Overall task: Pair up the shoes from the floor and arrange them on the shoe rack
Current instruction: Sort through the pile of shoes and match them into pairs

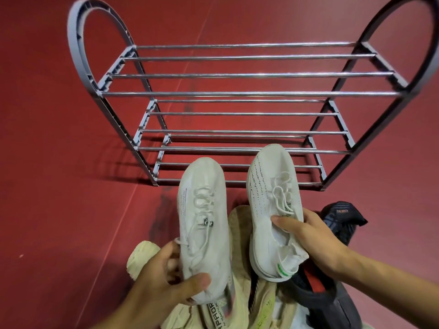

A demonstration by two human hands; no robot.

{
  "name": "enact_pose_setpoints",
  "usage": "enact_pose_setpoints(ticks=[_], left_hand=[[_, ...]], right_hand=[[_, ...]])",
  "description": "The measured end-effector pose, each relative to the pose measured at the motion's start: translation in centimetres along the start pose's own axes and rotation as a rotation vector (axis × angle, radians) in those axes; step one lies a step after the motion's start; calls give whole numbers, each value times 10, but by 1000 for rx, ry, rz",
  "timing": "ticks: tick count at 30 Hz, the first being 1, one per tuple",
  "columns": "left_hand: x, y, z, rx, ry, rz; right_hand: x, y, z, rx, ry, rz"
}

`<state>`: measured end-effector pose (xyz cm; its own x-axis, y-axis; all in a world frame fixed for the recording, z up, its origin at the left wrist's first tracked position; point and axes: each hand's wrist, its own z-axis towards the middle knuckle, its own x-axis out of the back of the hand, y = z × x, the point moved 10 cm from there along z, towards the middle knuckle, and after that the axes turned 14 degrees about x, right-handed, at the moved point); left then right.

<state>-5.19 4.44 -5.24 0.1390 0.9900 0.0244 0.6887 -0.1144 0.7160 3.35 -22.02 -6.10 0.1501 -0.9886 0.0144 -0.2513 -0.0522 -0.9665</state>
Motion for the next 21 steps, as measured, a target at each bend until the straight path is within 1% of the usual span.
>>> enact_pose_setpoints(ticks=[8, 11, 13, 15, 17, 20, 21], left_hand=[[5, 20, -7, -126, 76, 80], [26, 26, -4, -154, 172, -9], [47, 24, 2, -145, 259, -82], [77, 9, 12, -76, 381, -79], [102, -13, 25, 31, 454, 36], [119, -57, 48, 278, 394, 342], [124, -65, 50, 339, 401, 476]], right_hand=[[1, 0, 1, 7, 6, -20], [4, -4, 2, 14, 19, -36], [12, -7, 3, 17, 60, -40], [19, -9, 3, 18, 98, -31], [23, -8, 4, 10, 115, -13], [25, -3, 3, -17, 126, 14], [25, -1, 4, -24, 125, 14]])
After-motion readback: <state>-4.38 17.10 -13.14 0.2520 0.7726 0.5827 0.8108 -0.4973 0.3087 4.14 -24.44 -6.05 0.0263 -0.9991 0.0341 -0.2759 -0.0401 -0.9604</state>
